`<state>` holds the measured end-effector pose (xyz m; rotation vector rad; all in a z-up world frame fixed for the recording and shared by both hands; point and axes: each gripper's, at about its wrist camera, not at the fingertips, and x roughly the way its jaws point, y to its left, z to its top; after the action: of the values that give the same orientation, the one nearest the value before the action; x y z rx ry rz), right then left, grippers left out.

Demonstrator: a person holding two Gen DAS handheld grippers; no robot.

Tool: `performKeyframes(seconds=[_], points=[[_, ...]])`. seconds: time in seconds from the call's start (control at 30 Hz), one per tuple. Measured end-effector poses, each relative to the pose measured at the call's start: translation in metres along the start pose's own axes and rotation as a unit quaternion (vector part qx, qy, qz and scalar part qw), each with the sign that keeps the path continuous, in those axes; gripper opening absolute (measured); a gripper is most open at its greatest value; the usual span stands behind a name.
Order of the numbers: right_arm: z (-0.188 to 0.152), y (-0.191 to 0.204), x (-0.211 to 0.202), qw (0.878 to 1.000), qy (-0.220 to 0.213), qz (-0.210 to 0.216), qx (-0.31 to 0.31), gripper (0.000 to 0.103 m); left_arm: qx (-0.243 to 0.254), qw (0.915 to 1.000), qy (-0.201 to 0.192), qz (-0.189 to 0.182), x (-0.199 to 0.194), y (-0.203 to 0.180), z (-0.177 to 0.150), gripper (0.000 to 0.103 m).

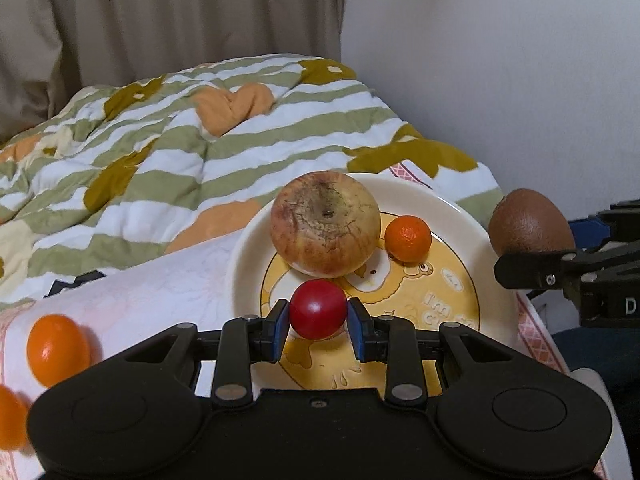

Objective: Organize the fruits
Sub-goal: 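Carry the red tomato into the bowl and open the left gripper while the right carries the kiwi, then lower the kiwi into the bowl beside the tomato and open the right gripper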

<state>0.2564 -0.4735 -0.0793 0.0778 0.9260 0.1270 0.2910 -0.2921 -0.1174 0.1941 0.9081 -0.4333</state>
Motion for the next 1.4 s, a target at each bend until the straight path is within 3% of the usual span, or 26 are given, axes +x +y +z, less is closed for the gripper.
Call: performKeyframes(seconds=[0.07,0.13,0.2,0.47,0.73,1.2,1.27,1.33,1.4], points=[[0.003,-0.002,0.002,1.0,0.001,-0.002,0.002,0.067,0.008,1.0,0.001,0.0,0.0,-0.002,0.001,0.048],[0.005,-0.004,0.003,1.0,0.001,-0.003,0.003,0.067,0.02,0.9998,-0.005,0.002,-0.003,-0.005,0.003,0.083],[0.007,-0.006,0.002,1.0,0.0,-0.006,0.004,0.067,0.037,0.9991,-0.016,0.014,-0.01,-0.008,0.002,0.094],[0.01,-0.002,0.012,1.0,0.012,0.002,-0.017,0.067,0.061,0.9979,-0.004,0.022,-0.027,-0.001,-0.01,0.096],[0.006,0.034,0.044,0.997,0.033,0.02,-0.064,0.067,0.036,0.9989,0.003,0.028,-0.044,0.009,-0.021,0.097],[-0.006,0.051,0.071,0.993,0.026,-0.006,-0.118,0.067,0.016,0.9993,-0.003,0.033,-0.055,0.022,-0.033,0.097],[-0.006,0.053,0.068,0.992,0.02,-0.006,-0.121,0.073,0.015,0.9993,-0.006,0.033,-0.057,0.023,-0.034,0.097],[-0.005,0.054,0.061,0.992,0.007,-0.008,-0.123,0.102,0.014,0.9992,-0.009,0.035,-0.061,0.023,-0.036,0.097],[-0.004,0.054,0.051,0.993,-0.013,-0.012,-0.119,0.103,0.013,0.9991,-0.013,0.037,-0.064,0.023,-0.036,0.097]])
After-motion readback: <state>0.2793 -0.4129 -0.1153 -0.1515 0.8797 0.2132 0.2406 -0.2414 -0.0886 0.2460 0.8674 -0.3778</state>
